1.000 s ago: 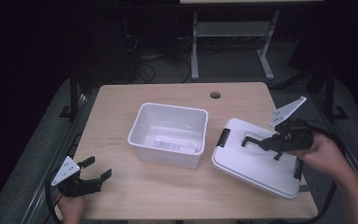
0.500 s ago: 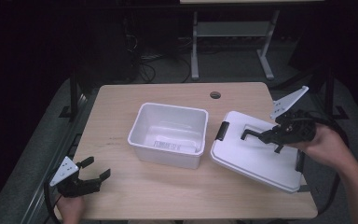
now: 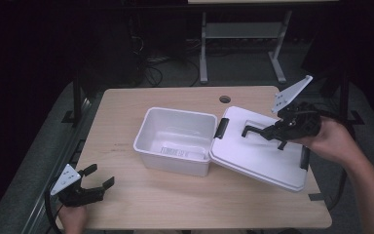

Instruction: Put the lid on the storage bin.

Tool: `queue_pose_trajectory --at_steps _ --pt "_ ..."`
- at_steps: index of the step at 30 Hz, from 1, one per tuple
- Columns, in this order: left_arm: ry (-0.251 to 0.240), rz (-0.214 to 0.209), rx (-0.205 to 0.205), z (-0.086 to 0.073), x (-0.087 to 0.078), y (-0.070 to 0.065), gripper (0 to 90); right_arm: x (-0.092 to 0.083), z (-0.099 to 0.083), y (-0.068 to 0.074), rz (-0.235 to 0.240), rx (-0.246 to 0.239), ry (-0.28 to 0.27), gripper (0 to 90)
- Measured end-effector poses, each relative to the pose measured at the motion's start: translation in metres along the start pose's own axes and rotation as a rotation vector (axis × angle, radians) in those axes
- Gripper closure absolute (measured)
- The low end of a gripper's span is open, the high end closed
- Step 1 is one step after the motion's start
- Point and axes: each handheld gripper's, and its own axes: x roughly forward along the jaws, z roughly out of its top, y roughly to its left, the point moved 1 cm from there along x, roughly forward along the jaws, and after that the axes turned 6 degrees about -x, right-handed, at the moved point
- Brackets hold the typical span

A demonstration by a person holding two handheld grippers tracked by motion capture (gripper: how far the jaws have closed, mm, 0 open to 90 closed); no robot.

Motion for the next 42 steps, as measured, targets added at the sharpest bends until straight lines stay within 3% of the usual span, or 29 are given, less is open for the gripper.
queue_pose_trajectory --at_steps 19,42 --pt "0.001 -0.004 0.001 0.001 -0.001 -0.001 13.6 0.018 0.049 -0.002 0.042 -0.032 0.008 84.2" --pt "0.0 -0.017 0.013 0.003 0.003 -0.004 13.7 0.052 0.114 -0.007 0.081 -0.092 -0.002 84.1"
